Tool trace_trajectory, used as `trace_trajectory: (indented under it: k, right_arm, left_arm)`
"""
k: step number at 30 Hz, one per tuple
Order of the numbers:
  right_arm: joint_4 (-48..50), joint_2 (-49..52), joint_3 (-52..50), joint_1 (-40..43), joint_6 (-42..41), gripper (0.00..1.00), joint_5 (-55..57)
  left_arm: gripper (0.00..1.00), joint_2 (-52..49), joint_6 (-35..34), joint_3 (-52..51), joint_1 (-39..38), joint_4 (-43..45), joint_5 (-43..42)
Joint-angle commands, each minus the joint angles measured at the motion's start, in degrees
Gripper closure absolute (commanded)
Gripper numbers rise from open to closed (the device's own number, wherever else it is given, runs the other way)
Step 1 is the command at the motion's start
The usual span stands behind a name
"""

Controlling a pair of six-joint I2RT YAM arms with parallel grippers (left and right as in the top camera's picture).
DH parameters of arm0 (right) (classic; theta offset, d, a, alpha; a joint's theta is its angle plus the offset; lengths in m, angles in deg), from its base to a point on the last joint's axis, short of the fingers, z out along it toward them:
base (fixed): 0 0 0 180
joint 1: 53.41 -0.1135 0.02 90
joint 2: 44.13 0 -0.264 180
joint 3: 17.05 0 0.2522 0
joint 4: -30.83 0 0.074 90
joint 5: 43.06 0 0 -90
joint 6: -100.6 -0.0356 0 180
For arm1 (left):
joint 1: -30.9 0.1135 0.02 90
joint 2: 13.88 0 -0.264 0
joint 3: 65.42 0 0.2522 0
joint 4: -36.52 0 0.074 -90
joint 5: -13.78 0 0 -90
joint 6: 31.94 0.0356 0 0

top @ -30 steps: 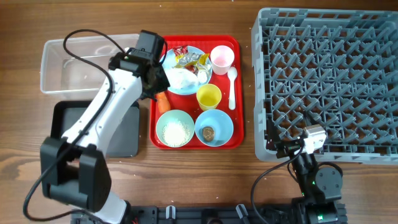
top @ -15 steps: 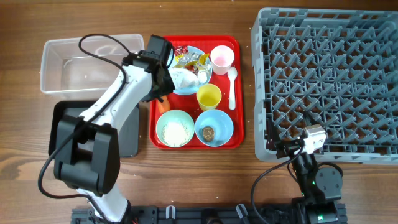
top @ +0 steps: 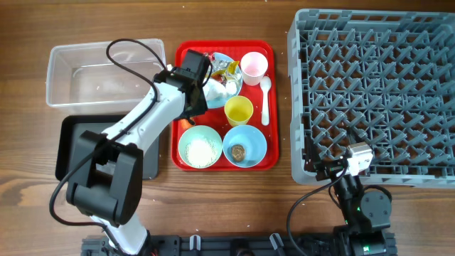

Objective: Sort waste into correct bins and load items into the dishwasher rack
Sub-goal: 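Move the left gripper over the red tray and grasp the orange carrot, then lift the carrot with the left gripper and drop it on the black tray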

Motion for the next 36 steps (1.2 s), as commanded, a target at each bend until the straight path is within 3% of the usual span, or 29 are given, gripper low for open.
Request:
trace_trajectory:
  k: [1,24,30,32,34,36]
  right_arm:
    - [0.3,-0.1,-0.1,0.0,0.7,0.0,0.6]
    - [0.3,-0.1,-0.1,0.0,0.7,0.0,0.6]
    - [0.3,-0.1,-0.1,0.0,0.7,0.0,0.6]
    - [0.3,-0.1,-0.1,0.0,0.7,0.0,0.6]
    - [0.3,-0.1,-0.1,0.0,0.7,0.0,0.6]
    - [0.3,-0.1,-0.1,0.0,0.7,0.0,0.6]
  left_arm:
    - [0.55,-0.4,1.4,-2.4,0.0,1.7,1.4]
    - [0.55,-3.0,2.6,-5.0,0.1,7.3,1.8]
    - [0.63,-3.0,2.6,-5.0,0.1,7.4,1.8]
    - [0.62,-3.0,2.6,-5.0,0.1,7.4,1.8]
    - [0.48,-3.0,2.6,-5.0,0.1,7.2,1.8]
    - [0.5,-3.0,2.6,-5.2,0.1,7.0,1.7]
